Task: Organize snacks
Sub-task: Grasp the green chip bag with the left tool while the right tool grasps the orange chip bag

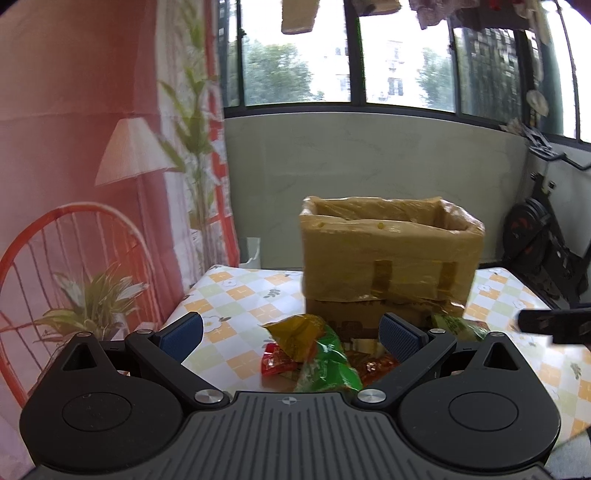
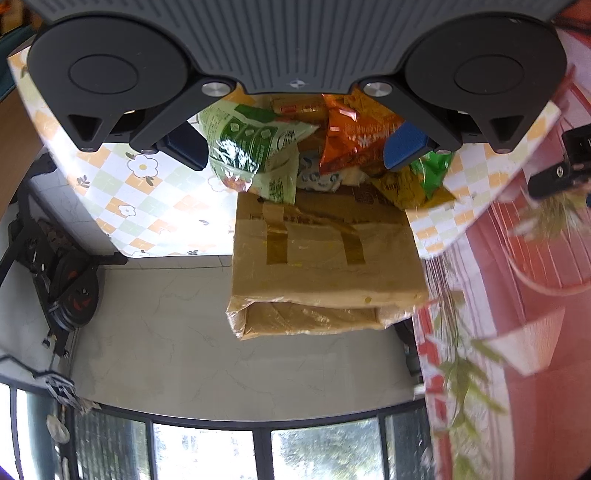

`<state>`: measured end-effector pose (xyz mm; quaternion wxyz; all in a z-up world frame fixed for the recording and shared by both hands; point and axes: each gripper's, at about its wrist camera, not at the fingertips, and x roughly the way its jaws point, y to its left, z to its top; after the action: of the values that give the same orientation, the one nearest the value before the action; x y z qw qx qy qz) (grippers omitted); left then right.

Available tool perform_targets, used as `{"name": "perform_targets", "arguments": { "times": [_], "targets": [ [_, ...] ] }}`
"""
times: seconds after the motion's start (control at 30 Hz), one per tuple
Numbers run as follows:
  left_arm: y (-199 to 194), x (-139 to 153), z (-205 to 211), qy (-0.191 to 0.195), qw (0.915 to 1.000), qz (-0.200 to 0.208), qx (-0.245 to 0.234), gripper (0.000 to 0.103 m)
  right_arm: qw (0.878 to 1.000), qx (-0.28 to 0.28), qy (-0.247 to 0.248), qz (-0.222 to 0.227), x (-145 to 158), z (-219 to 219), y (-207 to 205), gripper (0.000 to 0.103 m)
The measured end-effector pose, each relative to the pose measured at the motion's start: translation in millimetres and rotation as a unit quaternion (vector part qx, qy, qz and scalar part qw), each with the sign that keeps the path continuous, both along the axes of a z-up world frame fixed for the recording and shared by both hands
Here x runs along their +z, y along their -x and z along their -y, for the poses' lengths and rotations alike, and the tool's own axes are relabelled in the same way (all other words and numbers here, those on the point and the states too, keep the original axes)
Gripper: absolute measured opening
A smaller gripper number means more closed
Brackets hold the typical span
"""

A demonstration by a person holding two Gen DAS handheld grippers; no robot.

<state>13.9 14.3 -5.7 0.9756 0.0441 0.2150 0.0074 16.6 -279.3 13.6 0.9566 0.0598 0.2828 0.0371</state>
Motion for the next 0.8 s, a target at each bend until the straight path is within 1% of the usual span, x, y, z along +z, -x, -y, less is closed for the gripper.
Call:
{"name": "perform_targets", "arguments": {
  "times": [0.1, 0.17, 0.23, 0.3, 0.4, 0.5, 0.6, 0.67, 0.8],
  "targets": [
    [-7.8, -2.4, -4.6, -0.005, 0.9999, 0.004, 0.01, 0.102, 0.999, -0.012, -0.025, 0.022, -1.4, 13.2, -3.9, 0.103],
    [-12.5, -6.6, -6.3, -0.015, 0.9998, 0.007, 0.013, 0.102, 0.999, -0.006, -0.015, 0.046, -5.4, 15.7, -6.1, 0.103],
    [-19.4, -12.3, -9.0, -0.02, 0.9997, -0.001, 0.016, 0.102, 0.999, 0.007, 0.002, 0.053, -10.7, 12.9, -11.4, 0.103],
    [-26.3, -18.4, -13.2, -0.016, 0.9997, -0.012, 0.017, 0.101, 0.999, 0.022, 0.011, 0.04, -17.0, 7.2, -20.2, 0.103],
    [-34.6, -27.2, -18.3, -0.009, 0.9995, -0.026, 0.017, 0.095, 0.998, 0.052, 0.006, 0.017, -29.4, -4.3, -34.9, 0.103],
    [-41.3, -36.7, -19.1, -0.016, 0.999, -0.038, 0.015, 0.093, 0.996, 0.086, 0.003, -0.022, -45.0, -18.0, -50.8, 0.103],
    [-47.3, -44.7, -19.7, -0.02, 0.9985, -0.051, 0.005, 0.091, 0.993, 0.107, -0.006, -0.04, -59.4, -28.4, -62.6, 0.103],
    [-51.0, -47.9, -20.5, -0.011, 0.9982, -0.059, -0.008, 0.091, 0.992, 0.12, 0.002, -0.05, -67.7, -34.1, -70.2, 0.099],
    [-55.8, -52.9, -16.5, -0.001, 0.9979, -0.059, -0.027, 0.091, 0.988, 0.141, 0.025, -0.066, -82.6, -48.0, -82.8, 0.091]
  ]
}}
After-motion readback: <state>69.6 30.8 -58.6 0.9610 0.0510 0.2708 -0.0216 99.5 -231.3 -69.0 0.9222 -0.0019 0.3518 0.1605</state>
